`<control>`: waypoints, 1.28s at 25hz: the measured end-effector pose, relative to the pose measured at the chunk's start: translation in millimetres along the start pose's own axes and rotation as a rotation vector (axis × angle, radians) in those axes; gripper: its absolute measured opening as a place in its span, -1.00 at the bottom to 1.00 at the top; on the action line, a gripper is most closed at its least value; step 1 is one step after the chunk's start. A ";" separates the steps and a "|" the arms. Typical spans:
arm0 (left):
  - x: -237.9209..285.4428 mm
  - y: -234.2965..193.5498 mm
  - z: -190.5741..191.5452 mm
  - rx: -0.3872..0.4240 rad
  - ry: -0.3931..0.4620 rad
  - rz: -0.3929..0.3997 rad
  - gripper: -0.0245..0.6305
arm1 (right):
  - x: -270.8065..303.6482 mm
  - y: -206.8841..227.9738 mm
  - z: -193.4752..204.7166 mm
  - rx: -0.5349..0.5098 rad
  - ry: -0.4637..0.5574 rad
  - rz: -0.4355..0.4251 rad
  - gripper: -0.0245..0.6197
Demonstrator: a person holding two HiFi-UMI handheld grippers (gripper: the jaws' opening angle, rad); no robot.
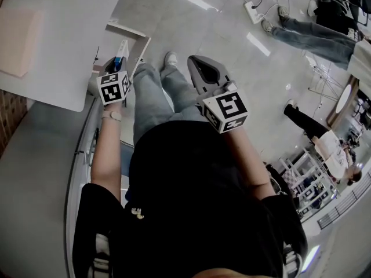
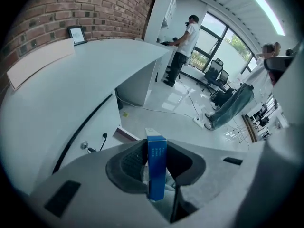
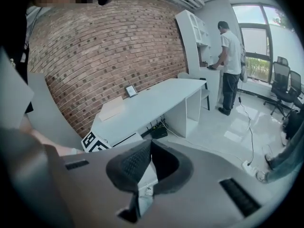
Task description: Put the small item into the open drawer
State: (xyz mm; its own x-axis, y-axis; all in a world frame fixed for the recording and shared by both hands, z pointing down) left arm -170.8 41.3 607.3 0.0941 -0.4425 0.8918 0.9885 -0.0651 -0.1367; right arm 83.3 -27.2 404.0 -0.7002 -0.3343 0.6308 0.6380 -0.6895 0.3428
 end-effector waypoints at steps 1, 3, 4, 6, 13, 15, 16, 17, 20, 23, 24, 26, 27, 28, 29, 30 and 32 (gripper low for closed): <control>16.5 -5.7 0.2 0.001 -0.015 -0.007 -0.63 | 7.8 5.3 1.9 0.006 -0.008 0.006 -0.89; 51.5 -14.4 1.2 0.008 -0.049 -0.016 -0.63 | 25.3 18.0 6.8 0.018 -0.029 0.017 -0.89; 66.4 -16.4 3.9 0.012 -0.067 -0.017 -0.63 | 31.7 23.0 10.7 0.024 -0.040 0.022 -0.89; 89.4 -17.9 11.7 0.018 -0.093 -0.022 -0.63 | 39.7 29.2 18.9 0.033 -0.056 0.028 -0.89; 152.8 -24.9 40.5 0.034 -0.144 -0.058 -0.63 | 57.4 40.2 40.8 0.052 -0.085 0.028 -0.89; 168.8 -29.6 46.5 0.036 -0.155 -0.065 -0.63 | 61.6 40.6 44.9 0.058 -0.097 0.032 -0.89; 175.7 -31.8 49.3 0.035 -0.160 -0.068 -0.63 | 62.9 40.1 47.0 0.063 -0.109 0.037 -0.89; 182.3 -33.5 52.3 0.032 -0.166 -0.070 -0.63 | 64.0 39.7 48.9 0.070 -0.124 0.045 -0.89; 204.8 -34.6 58.4 0.032 -0.188 -0.069 -0.63 | 69.2 41.5 55.9 0.074 -0.131 0.047 -0.89; 225.0 -34.7 58.9 0.055 -0.201 -0.078 -0.63 | 71.9 46.2 60.4 0.086 -0.138 0.057 -0.89; 229.9 -35.1 58.8 0.062 -0.205 -0.080 -0.63 | 71.4 47.0 60.2 0.094 -0.152 0.071 -0.89; 239.7 -35.4 60.1 0.074 -0.216 -0.083 -0.63 | 70.8 46.9 61.2 0.097 -0.161 0.078 -0.89; 244.8 -35.4 61.5 0.080 -0.222 -0.084 -0.63 | 70.9 46.2 62.6 0.092 -0.153 0.070 -0.89; 249.5 -35.6 62.7 0.086 -0.227 -0.087 -0.63 | 70.9 45.5 64.1 0.087 -0.147 0.063 -0.89; 253.7 -35.8 63.4 0.093 -0.231 -0.092 -0.63 | 70.8 44.8 65.7 0.084 -0.146 0.060 -0.89; 257.4 -36.0 63.9 0.098 -0.234 -0.099 -0.63 | 70.5 44.1 67.7 0.085 -0.148 0.059 -0.89; 263.3 -36.3 64.9 0.100 -0.245 -0.112 -0.63 | 69.3 43.5 71.1 0.093 -0.165 0.065 -0.89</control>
State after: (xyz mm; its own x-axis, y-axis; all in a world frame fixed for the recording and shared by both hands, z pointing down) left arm -174.2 -14.8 875.1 -0.0026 -0.2072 0.9783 1.0000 -0.0074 0.0011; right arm 85.3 -34.7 512.1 -0.5994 -0.2608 0.7568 0.7121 -0.6054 0.3555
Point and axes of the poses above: the fingertips, and each gripper's own axes: x forward along the fingers, y to its right, z out of its underside, the point moved 8 cm from there along -x, backward along the fingers, and after that the axes turned 8 degrees about -z, right-handed, at the moved point
